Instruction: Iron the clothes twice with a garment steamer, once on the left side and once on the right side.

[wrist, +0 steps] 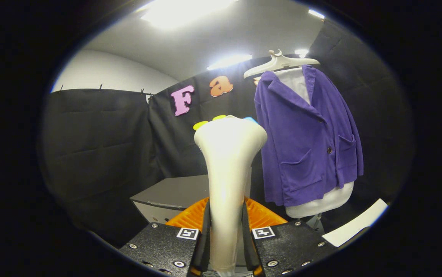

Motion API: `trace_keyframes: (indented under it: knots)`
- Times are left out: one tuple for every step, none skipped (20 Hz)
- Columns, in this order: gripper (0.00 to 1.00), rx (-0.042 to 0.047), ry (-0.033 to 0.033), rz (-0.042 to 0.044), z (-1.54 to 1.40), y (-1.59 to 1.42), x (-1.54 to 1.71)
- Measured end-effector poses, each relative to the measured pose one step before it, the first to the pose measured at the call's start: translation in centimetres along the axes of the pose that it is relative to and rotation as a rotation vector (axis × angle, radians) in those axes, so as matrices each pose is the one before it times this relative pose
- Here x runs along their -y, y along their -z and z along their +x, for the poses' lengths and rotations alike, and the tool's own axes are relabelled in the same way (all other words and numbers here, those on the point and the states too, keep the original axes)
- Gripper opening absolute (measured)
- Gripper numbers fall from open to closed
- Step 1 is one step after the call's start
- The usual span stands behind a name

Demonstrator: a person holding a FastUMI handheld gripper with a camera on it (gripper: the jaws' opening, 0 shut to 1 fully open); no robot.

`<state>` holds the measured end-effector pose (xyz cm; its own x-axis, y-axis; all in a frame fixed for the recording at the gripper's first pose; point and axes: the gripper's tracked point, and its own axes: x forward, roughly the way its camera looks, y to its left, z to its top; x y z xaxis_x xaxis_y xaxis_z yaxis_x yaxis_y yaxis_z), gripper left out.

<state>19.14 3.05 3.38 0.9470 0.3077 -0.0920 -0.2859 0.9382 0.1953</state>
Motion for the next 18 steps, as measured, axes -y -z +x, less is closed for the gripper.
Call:
trace_keyframes:
  knots:
    - [0.36, 0.01057, 0.00340, -0.00653, 0.201, -0.964, 0.404]
    - [0.36, 0.01759, 0.00531, -0.00704, 0.172, -0.945, 0.497]
    - [0.36, 0.01668, 0.00327, -0.00629, 0.126, -0.992, 0.469]
    - [0.36, 0.01791, 0.00365, 0.00005, 0.213, -0.957, 0.413]
    - [0.36, 0.01724, 0.00460, 0.00053, 0.378, -0.981, 0.417]
    - [0.36, 0.01280, 0.00655, -0.00120, 0.637, -0.903, 0.410]
    - [0.36, 0.01721, 0.00845, -0.00120, 0.540, -0.984, 0.494]
    - [0.36, 0.01444, 0.00606, -0.00225, 0.648, -0.809, 0.479]
    - [0.36, 0.01604, 0.00491, -0.00184, 0.567, -0.888, 0.361]
    - [0.36, 0.01322, 0.00555, -0.00189, 0.610, -0.724, 0.337]
    - [0.36, 0.00884, 0.00465, 0.00143, 0.494, -0.776, 0.371]
    - [0.36, 0.00834, 0.00372, 0.00387, 0.656, -0.677, 0.348]
    - [0.36, 0.00583, 0.00211, 0.00129, 0.495, -0.592, 0.353]
    - [0.36, 0.00728, 0.00308, -0.00192, 0.564, -0.346, 0.335]
    - [0.36, 0.00832, 0.00468, -0.00606, 0.495, -0.644, 0.344]
    - [0.36, 0.00883, 0.00355, -0.00504, 0.663, -0.566, 0.497]
    - [0.36, 0.00890, 0.00240, 0.00281, 0.687, -0.513, 0.322]
    - [0.36, 0.00603, 0.00118, 0.00674, 0.578, -0.235, 0.318]
